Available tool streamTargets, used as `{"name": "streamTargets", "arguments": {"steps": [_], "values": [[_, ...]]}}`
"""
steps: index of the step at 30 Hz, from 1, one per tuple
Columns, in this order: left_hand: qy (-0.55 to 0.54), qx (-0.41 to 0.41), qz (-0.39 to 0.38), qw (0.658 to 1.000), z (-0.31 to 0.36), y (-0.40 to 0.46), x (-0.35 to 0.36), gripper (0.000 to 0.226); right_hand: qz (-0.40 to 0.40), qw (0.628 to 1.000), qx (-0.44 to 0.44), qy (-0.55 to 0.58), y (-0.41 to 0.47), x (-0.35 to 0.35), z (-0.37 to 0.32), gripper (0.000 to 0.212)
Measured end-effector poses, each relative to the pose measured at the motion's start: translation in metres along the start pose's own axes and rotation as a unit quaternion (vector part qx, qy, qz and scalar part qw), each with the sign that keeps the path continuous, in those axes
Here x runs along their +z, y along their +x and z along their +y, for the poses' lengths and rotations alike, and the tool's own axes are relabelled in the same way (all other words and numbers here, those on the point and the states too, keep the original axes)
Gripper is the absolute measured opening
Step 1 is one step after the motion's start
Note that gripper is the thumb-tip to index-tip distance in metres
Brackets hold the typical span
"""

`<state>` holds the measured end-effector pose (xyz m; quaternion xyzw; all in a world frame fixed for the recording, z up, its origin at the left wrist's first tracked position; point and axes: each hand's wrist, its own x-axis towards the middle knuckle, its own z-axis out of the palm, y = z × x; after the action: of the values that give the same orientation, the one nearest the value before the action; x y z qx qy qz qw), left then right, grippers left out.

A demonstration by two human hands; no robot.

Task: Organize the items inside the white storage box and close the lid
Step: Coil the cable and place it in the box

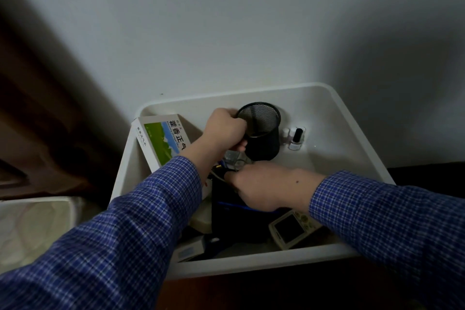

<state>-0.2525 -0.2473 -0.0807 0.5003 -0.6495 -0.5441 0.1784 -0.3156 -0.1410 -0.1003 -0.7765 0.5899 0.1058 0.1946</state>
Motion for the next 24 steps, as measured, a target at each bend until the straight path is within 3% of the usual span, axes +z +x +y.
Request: {"name": "streamTargets", "arguments": {"steps": [11, 17, 24], "values": [[0.119, 0.008, -0.047, 0.992, -0.014, 0.008, 0.013, 0.039, 0.014, 1.000, -0.012, -0.001, -0.002, 0.002, 0.001, 0.022], [0.263, 0.081, -0.010, 0.961, -0.016, 0.006, 0.015, 0.041, 0.007, 1.000, -0.015, 0.001, -0.003, 0.001, 0.003, 0.031], [0.341, 0.030, 0.034, 0.939, -0.018, 0.008, -0.005, 0.030, 0.014, 1.000, -0.016, -0.014, -0.005, 0.000, -0.001, 0.029]]}}
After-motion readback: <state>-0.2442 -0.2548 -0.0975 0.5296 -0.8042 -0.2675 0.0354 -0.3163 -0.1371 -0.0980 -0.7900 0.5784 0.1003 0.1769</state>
